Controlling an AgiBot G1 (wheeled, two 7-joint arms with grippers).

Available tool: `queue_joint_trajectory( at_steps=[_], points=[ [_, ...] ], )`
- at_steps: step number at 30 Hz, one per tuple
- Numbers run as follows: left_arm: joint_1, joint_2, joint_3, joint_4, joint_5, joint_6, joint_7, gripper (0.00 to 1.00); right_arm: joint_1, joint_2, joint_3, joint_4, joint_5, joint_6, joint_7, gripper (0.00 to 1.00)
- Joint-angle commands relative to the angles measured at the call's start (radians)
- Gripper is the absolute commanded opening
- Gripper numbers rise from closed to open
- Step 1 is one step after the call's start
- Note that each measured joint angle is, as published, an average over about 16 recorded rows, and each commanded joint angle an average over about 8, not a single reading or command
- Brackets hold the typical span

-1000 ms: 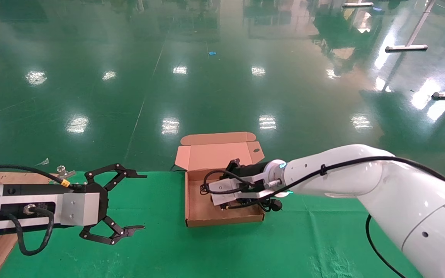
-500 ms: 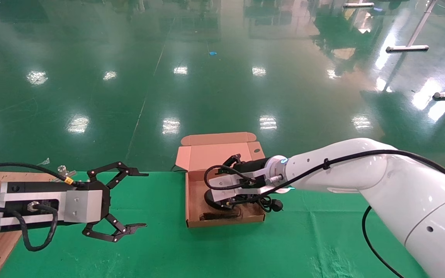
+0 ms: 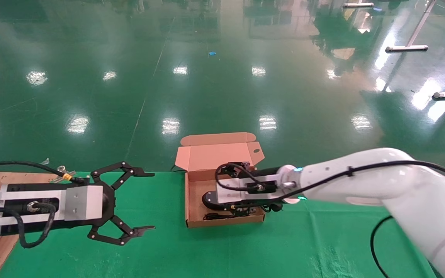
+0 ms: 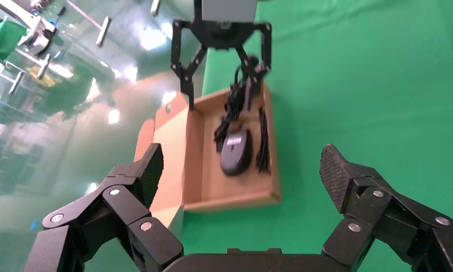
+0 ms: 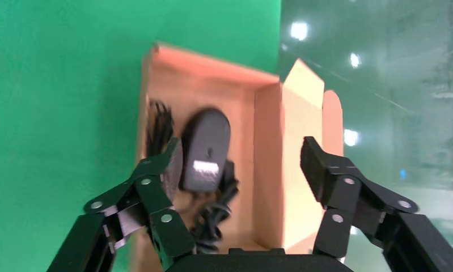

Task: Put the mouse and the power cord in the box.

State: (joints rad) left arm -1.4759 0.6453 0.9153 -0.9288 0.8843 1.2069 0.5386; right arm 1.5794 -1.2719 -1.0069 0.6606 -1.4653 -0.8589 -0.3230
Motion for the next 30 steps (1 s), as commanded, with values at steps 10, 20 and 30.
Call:
queue_joint_trajectory(
  at_steps=[10, 20, 30],
  points=[
    [0.084, -0.007, -0.133, -0.075, -0.032, 0.061, -0.152, 1.0, -0.107, 0.14, 0.154, 0.132, 0.155, -0.135, 0.108, 1.0],
    [0.161, -0.014, -0.256, -0.143, -0.062, 0.116, -0.292, 1.0, -0.204, 0.267, 0.294, 0.252, 0.297, -0.258, 0.207, 1.0],
    [0.238, -0.02, -0.377, -0.211, -0.091, 0.171, -0.431, 1.0, -0.301, 0.394, 0.434, 0.372, 0.438, -0.38, 0.305, 1.0]
  ],
)
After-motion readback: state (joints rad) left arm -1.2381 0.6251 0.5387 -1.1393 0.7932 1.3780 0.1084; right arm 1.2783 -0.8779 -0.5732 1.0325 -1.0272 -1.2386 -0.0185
